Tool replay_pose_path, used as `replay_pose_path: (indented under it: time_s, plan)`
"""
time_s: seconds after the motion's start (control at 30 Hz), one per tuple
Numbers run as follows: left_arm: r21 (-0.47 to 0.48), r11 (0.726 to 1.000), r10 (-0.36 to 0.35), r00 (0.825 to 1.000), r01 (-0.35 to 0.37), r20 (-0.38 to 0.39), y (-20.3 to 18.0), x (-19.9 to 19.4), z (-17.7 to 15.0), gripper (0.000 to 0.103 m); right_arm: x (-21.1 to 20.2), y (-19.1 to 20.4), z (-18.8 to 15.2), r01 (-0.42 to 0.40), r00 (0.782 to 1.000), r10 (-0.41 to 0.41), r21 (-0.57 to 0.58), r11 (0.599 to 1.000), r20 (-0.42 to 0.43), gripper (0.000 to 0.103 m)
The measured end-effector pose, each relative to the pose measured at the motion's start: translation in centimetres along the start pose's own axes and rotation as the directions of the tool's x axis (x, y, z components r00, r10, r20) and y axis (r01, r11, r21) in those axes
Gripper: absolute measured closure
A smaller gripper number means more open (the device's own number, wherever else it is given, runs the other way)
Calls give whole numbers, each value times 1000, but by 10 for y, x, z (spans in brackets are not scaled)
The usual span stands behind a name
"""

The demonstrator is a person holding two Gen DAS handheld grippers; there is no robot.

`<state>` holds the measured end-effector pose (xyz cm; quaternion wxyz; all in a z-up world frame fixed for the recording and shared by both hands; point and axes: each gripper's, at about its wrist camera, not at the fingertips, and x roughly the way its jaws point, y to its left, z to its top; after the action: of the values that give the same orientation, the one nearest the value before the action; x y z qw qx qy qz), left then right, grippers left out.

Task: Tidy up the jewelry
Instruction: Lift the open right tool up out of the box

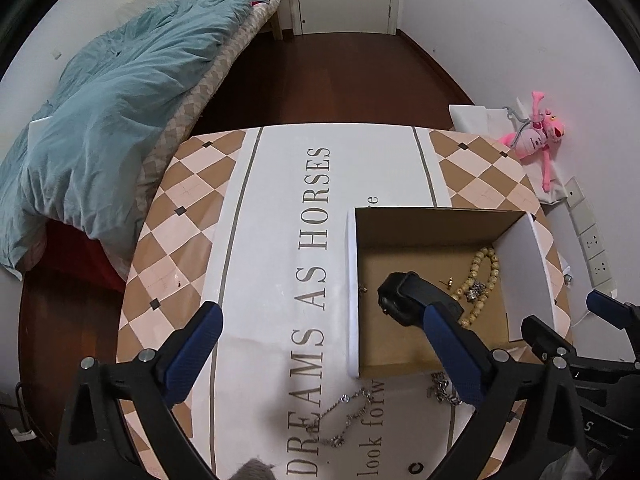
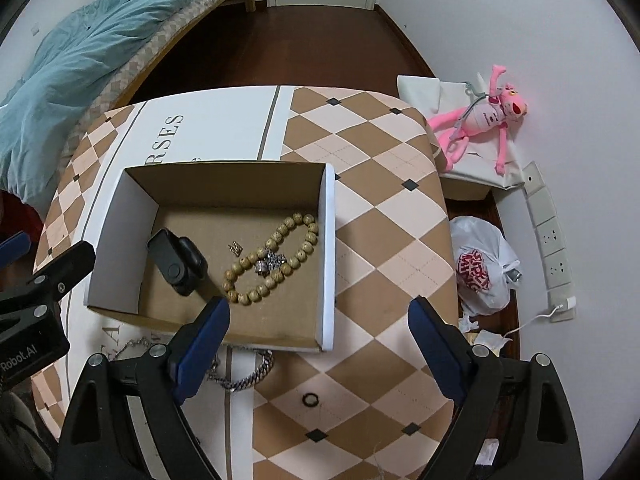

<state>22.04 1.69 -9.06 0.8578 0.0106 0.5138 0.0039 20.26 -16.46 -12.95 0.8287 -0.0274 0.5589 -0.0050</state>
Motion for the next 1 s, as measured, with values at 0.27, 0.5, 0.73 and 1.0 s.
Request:
replay_pose_path:
  time_s: [0.27,0.5,0.73,1.0]
  plan:
    - [-2,997,74,995,-74,66,-1,-35,-10,0,-33,1,-12,-13,998,12,19,1000,58,11]
    - [-19,998,67,992,-65,110,3,-70,-26,0,-74,0,-28,-7,992,3,29,1000,130,11]
    - [-24,998,52,986,-49,161,3,-108,-38,0,-116,-1,-43,0,980,-7,34,999,197,11]
    - [-35,998,66,978,-60,199,7,-134,-46,0,-151,-3,-54,-46,969,34,46,998,245,11]
